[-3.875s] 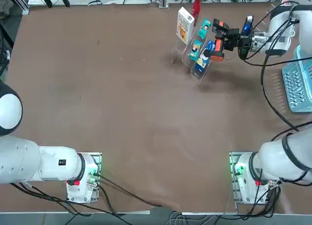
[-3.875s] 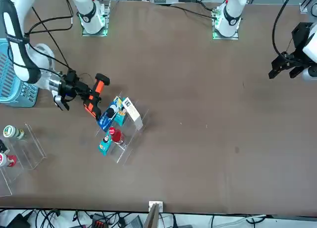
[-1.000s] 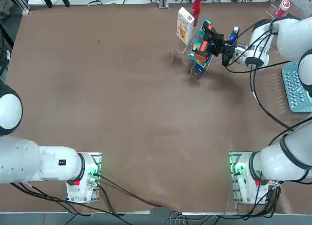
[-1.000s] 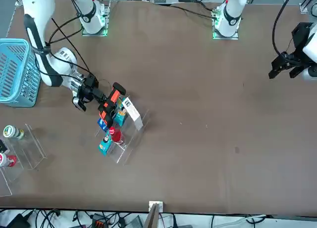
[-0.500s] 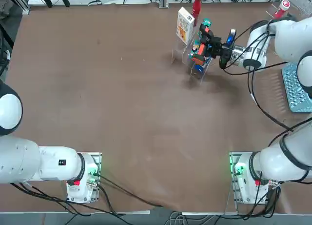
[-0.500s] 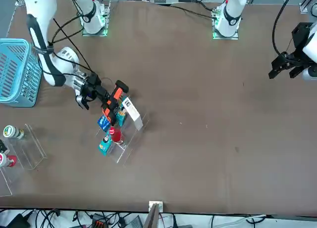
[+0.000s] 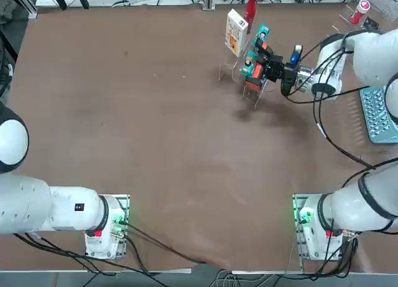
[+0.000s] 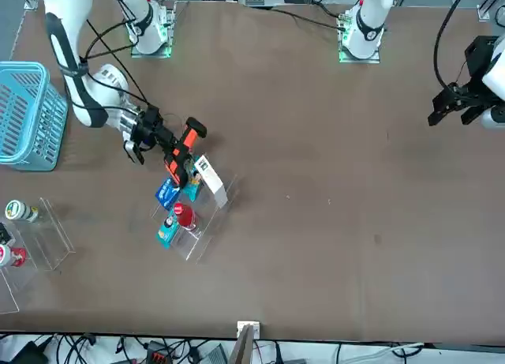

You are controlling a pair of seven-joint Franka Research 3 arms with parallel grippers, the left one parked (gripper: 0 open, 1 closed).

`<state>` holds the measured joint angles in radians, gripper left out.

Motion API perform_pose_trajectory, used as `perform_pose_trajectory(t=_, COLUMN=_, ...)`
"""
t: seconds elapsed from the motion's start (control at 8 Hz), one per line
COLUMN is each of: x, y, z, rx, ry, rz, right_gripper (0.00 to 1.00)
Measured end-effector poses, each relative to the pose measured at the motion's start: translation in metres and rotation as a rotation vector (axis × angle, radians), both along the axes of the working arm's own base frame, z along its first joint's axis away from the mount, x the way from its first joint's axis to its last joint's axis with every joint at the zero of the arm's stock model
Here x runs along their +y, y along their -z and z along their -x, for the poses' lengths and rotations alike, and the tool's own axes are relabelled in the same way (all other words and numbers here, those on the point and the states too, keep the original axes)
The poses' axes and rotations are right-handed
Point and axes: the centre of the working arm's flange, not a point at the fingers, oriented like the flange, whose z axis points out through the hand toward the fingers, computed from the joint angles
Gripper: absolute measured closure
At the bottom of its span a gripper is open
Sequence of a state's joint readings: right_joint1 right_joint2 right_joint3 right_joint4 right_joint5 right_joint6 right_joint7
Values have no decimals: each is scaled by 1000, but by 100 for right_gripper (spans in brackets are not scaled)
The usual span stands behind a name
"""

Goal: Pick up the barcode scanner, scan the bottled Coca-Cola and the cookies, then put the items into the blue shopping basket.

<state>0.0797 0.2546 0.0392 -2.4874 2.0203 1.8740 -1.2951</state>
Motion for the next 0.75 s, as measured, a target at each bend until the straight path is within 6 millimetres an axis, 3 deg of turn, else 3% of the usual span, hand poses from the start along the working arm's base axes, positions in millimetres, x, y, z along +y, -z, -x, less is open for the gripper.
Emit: perform_pose_trajectory(t=0.75, x=36, y=4, z=36, rx=-17, ry=37, rz=-32, right_gripper=57)
